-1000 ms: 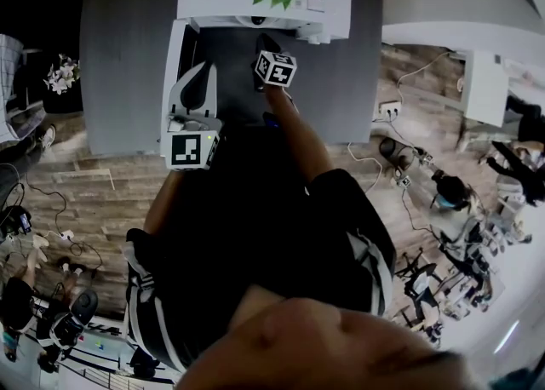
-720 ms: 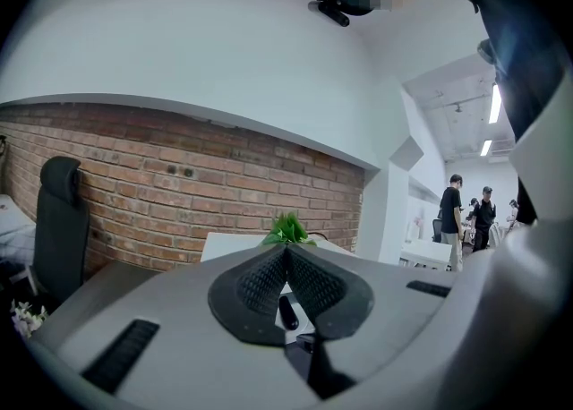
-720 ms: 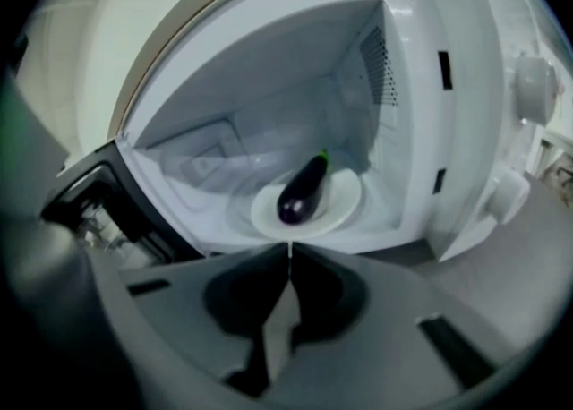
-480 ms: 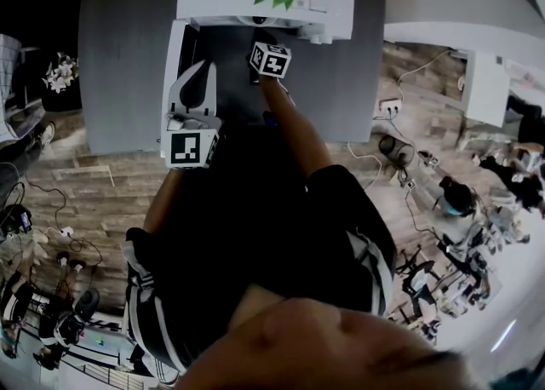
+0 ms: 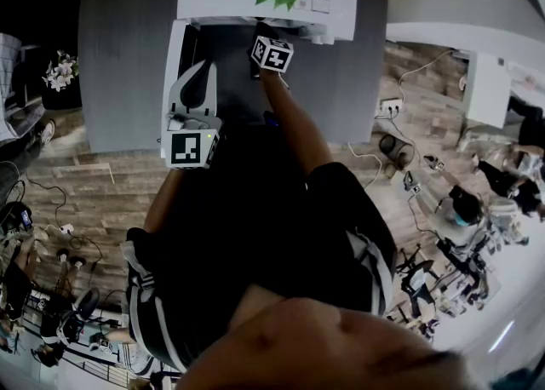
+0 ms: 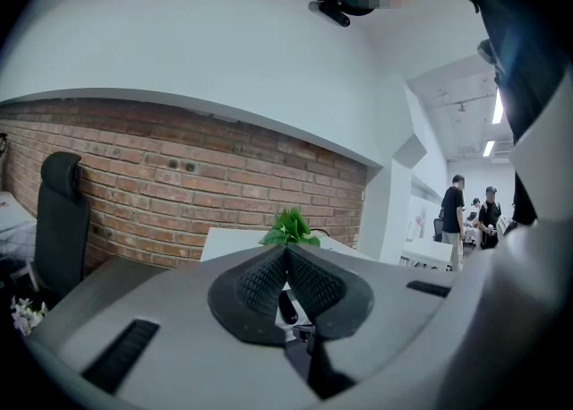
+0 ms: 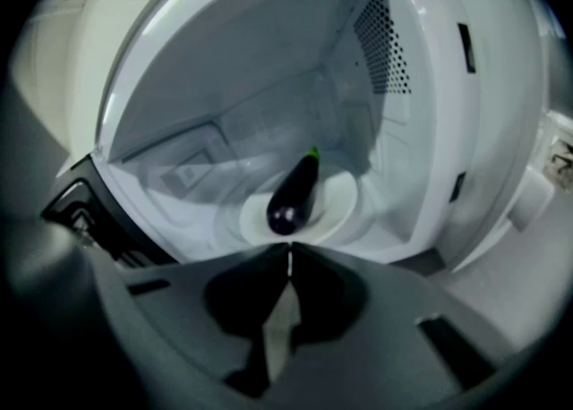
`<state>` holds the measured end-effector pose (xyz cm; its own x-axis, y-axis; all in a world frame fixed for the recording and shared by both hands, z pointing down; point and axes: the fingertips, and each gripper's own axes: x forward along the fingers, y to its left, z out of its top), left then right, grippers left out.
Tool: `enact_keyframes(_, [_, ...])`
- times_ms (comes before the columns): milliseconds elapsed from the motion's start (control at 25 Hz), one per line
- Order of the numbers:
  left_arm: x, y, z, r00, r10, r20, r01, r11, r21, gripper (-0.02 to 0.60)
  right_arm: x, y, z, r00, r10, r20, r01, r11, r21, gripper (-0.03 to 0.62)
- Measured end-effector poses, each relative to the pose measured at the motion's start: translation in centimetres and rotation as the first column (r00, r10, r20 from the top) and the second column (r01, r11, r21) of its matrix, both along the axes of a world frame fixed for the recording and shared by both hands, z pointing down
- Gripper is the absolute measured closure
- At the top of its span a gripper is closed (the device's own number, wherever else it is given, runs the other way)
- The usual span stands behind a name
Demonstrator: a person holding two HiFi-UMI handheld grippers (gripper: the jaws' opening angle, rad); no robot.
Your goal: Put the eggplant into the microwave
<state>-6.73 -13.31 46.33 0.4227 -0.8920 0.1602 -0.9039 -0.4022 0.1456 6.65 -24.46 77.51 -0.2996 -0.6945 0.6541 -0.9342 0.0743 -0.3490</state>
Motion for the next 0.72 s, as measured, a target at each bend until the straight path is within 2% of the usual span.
enact_keyframes(720, [-0.1,-0.2,0.2,1.0,-0.003,0.003,0.003,1.0,-0.008,0.546,0.1,-1.6,0.0,1.0,-0.002,-0.012,0.002,1.0,0.007,0.559])
